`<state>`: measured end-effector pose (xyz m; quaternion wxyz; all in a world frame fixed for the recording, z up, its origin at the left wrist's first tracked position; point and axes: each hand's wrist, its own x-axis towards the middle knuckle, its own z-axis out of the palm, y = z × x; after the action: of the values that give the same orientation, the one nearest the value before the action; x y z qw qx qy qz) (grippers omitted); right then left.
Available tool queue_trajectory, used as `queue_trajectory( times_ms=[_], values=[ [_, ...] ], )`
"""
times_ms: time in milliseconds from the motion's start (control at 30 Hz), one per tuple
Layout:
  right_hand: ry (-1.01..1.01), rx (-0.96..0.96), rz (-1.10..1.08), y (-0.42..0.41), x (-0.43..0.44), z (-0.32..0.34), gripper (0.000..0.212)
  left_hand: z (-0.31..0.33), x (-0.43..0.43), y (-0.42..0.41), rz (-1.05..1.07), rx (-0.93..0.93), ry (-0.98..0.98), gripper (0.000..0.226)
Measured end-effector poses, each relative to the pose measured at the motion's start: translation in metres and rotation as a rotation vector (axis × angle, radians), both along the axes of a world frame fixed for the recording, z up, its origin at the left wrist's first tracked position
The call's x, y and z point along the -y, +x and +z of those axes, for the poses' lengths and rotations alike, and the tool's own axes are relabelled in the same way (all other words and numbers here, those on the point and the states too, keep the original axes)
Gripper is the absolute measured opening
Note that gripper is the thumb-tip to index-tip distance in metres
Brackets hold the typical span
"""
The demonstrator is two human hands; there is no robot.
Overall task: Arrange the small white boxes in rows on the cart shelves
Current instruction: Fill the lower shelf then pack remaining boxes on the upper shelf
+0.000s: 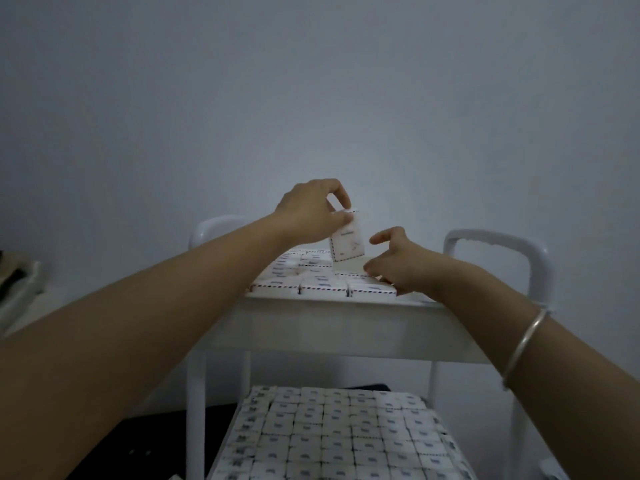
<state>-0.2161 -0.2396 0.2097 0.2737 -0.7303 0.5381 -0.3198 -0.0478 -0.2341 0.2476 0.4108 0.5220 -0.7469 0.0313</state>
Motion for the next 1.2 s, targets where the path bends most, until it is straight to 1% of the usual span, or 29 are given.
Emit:
queue_trajectory(
  times_ms=[67,133,167,233,267,333,367,433,500,600,633,667,733,767,833,900,933,1000,1033,1100,1200],
  values=[
    [0.0,0.02,-0.002,0.0,0.001,0.0,0.062,-0.002,0.0,0.001,-0.079,0.015,0.075,0.011],
    [-0.016,0.016,-0.006,0.001,0.002,-0.001,0.072,-0.006,0.0,0.002,-0.132,0.09,0.15,0.012],
    [-0.016,0.017,-0.013,0.001,0.002,-0.001,0.073,-0.008,0.0,0.001,-0.142,0.139,0.18,0.013],
    [-0.009,-0.004,-0.042,0.0,0.002,0.0,0.067,-0.011,-0.001,0.001,-0.147,0.2,0.213,0.013],
    [-0.016,-0.039,-0.062,0.001,0.001,0.0,0.059,-0.011,-0.001,0.001,-0.155,0.208,0.228,0.012],
    [-0.058,-0.2,-0.068,0.003,0.001,0.001,0.036,-0.012,-0.002,0.001,-0.175,0.232,0.264,0.012],
    [-0.082,-0.289,-0.054,0.004,0.001,0.001,0.03,-0.013,-0.002,0.0,-0.177,0.261,0.282,0.013],
    [-0.123,-0.361,-0.043,0.007,0.002,0.001,0.032,-0.017,0.001,-0.003,-0.148,0.33,0.295,0.015],
    [-0.139,-0.329,-0.07,0.008,0.003,0.0,0.036,-0.02,0.001,-0.004,-0.121,0.363,0.285,0.017],
    [-0.15,-0.245,-0.109,0.006,0.0,0.0,0.036,-0.02,-0.007,-0.001,-0.106,0.355,0.298,0.024],
    [-0.201,-0.23,-0.131,0.005,-0.003,0.0,0.034,-0.02,-0.013,0.001,-0.093,0.352,0.292,0.025],
    [-0.303,-0.222,-0.165,0.004,-0.005,0.001,0.032,-0.019,-0.02,0.004,-0.075,0.347,0.268,0.026],
    [-0.609,-0.171,-0.224,0.003,-0.017,0.002,0.025,-0.018,-0.04,0.011,-0.038,0.302,0.177,0.026],
    [-0.755,-0.106,-0.188,0.006,-0.028,0.001,0.021,-0.02,-0.052,0.016,-0.031,0.259,0.124,0.026],
    [-0.945,0.022,0.059,0.021,-0.058,-0.004,0.016,-0.028,-0.085,0.03,-0.038,0.167,0.015,0.024],
    [-1.029,0.034,0.324,0.043,-0.093,-0.016,0.014,-0.044,-0.123,0.049,-0.081,0.088,-0.037,0.019],
    [-1.037,0.02,0.418,0.055,-0.109,-0.025,0.013,-0.055,-0.142,0.06,-0.119,0.048,-0.036,0.018],
    [-1.005,0.001,0.54,0.078,-0.13,-0.05,0.012,-0.082,-0.174,0.084,-0.154,-0.026,-0.009,0.017],
    [-0.971,-0.009,0.577,0.09,-0.136,-0.065,0.013,-0.099,-0.187,0.098,-0.135,-0.047,0.012,0.017],
    [-0.872,-0.051,0.632,0.113,-0.143,-0.099,0.018,-0.14,-0.208,0.123,-0.054,-0.079,0.092,0.016],
    [-0.688,-0.156,0.682,0.147,-0.147,-0.155,0.019,-0.206,-0.23,0.161,0.093,-0.143,0.29,0.019]
  ],
)
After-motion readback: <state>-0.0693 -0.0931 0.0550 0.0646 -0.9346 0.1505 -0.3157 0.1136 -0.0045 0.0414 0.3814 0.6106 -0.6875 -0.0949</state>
